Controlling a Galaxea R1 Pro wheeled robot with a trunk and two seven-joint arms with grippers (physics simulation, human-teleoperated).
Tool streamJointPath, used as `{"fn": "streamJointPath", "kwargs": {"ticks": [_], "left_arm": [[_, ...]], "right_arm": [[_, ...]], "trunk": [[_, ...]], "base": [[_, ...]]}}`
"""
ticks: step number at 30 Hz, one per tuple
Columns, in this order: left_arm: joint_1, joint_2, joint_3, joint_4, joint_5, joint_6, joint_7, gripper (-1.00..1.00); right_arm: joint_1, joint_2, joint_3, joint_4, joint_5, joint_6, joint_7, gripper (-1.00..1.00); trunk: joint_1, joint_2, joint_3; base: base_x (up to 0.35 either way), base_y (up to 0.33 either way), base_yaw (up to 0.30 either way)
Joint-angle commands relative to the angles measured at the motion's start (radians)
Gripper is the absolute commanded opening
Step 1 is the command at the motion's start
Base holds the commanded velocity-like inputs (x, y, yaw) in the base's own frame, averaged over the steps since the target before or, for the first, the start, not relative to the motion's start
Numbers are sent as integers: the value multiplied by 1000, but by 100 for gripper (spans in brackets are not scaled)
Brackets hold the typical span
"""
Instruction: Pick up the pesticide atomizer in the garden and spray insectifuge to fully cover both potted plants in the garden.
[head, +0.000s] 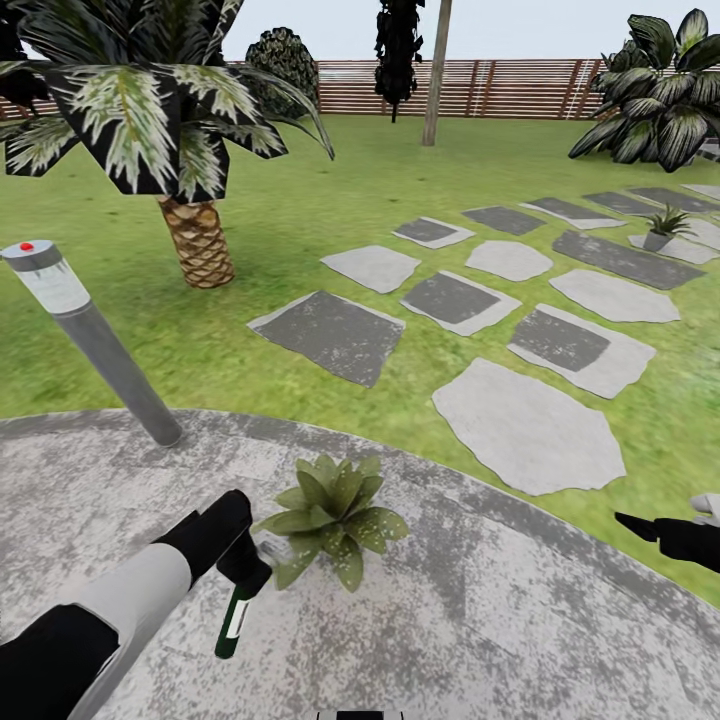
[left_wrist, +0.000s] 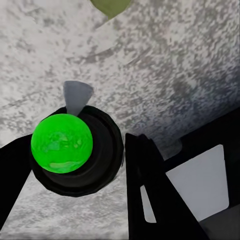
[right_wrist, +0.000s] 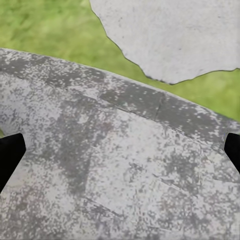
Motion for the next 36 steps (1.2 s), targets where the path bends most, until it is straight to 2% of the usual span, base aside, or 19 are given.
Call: {"fn": "streamJointPath", "kwargs": {"ticks": [1,7,12,19,23,27,29,36], "left_arm": [[0,1,-2,-2,-9,1,-10,-100],[1,3,1,-2,-9,1,-10,-100],[-1,3,2,-3,-10,1,-10,-100],[-6,4,3,-4,-10,1,-10,-100],[-17,1,-2,-5,-11,2,-9,-100],[-27,2,-6,-18,-13,5,-10,-100],[-27,-5,-9,-22,-13,5,-11,-100],[-21,-8,-13,-24,-16,7,-13,-100]], "right_arm": [[-1,0,-1,-1,9,5,10,100],[-1,0,-1,-1,9,5,11,100],[-1,0,0,-1,9,5,11,100],[-1,0,0,-1,9,5,11,100],[-1,0,-1,-1,9,5,10,100],[-2,1,0,1,4,5,10,100],[-3,0,0,3,5,4,9,100],[-3,0,0,3,7,4,9,100]], "trunk": [[0,0,-1],[0,0,-1],[0,0,-1],[0,0,-1],[0,0,-1],[0,0,-1],[0,0,-1],[0,0,-1]], "base": [[0,173,0],[0,228,0],[0,46,-1],[0,8,-187],[0,194,-225],[0,271,-57],[0,194,-11],[0,36,-2]]}}
